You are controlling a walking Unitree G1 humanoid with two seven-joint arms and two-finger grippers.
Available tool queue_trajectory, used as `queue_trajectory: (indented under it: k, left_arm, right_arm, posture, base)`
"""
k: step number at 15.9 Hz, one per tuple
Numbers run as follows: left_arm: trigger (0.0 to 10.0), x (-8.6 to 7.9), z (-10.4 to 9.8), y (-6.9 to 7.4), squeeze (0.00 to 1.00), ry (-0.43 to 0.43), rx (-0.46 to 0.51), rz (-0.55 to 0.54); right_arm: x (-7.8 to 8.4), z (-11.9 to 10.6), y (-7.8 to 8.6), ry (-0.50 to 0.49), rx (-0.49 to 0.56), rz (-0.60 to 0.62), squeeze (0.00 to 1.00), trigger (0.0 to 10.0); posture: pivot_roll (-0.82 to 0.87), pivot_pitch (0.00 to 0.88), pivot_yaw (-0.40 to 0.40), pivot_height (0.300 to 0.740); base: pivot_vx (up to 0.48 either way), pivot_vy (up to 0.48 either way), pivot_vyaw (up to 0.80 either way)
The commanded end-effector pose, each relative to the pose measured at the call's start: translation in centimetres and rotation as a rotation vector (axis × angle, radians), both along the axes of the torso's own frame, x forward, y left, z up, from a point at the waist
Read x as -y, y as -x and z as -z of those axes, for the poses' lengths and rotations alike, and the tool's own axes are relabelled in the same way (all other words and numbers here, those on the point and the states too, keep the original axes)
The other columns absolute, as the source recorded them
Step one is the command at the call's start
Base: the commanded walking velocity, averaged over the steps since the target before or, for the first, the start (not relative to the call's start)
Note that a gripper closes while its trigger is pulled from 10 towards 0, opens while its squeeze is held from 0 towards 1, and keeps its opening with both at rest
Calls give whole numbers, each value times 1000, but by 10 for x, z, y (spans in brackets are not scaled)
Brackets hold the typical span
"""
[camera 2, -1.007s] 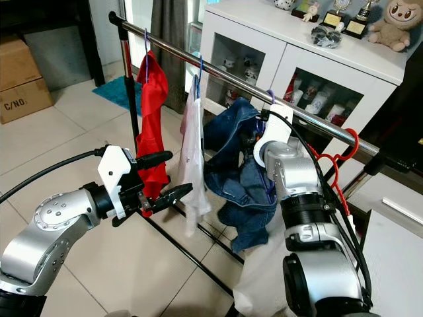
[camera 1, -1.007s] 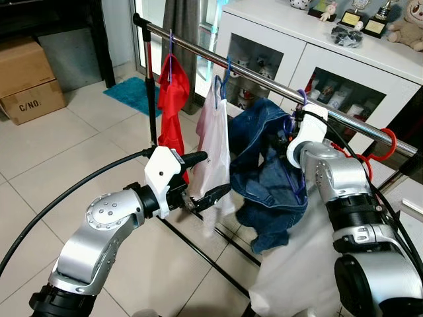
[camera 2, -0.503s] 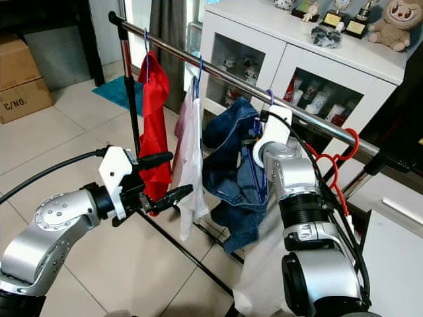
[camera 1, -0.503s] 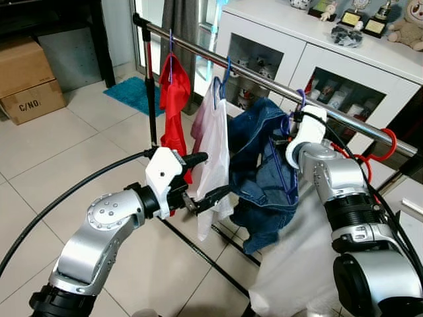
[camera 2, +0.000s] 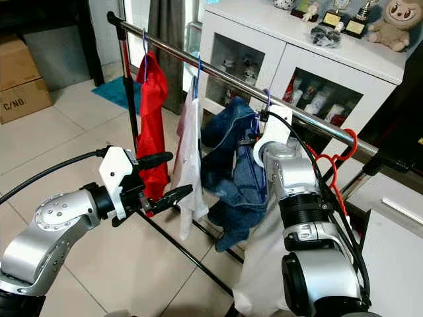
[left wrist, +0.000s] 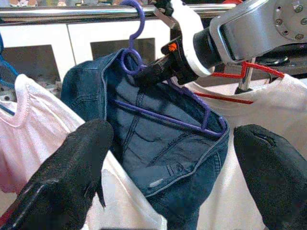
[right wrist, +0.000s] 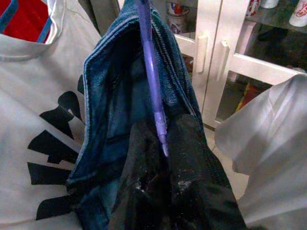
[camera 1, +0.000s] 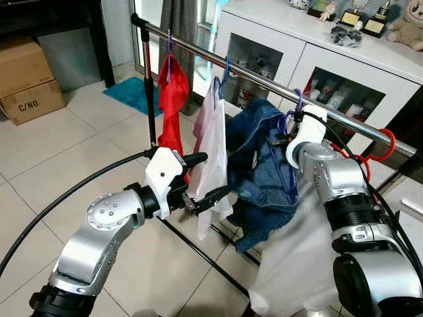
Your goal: Hang hanger
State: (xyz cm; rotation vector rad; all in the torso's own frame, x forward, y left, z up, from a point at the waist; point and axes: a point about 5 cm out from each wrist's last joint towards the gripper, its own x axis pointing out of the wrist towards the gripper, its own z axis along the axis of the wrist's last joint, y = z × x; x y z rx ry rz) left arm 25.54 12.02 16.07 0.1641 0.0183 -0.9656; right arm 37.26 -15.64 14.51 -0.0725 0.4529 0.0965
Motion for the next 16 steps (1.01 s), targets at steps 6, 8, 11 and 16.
queue_trajectory:
  k: [6, 8, 11, 16]
  left_arm:
    - [10000, 1, 3, -2, 0, -25, 21, -44]
    - [10000, 0, 3, -3, 0, -23, 32, -78]
    - [10000, -7, 6, -8, 0, -40, 28, -199]
    - [10000, -8, 4, -14, 0, 6, 8, -267]
  right_arm:
    - [3, -6, 2, -16, 41, -23, 0, 0]
    - [8, -18, 6, -11, 71, -29, 0, 0]
    - [18, -31, 12, 0, 107, -19, 0, 0]
    - [20, -36, 36, 26, 98, -96, 0, 0]
  posture:
    - [8, 0, -135, 740]
    - [4, 0, -142, 740]
    - [0, 0, -144, 740]
    - [-11, 0, -134, 740]
  base:
    - [0, 0, 0]
    - [0, 0, 0]
    - [0, 0, 0]
    - [0, 0, 0]
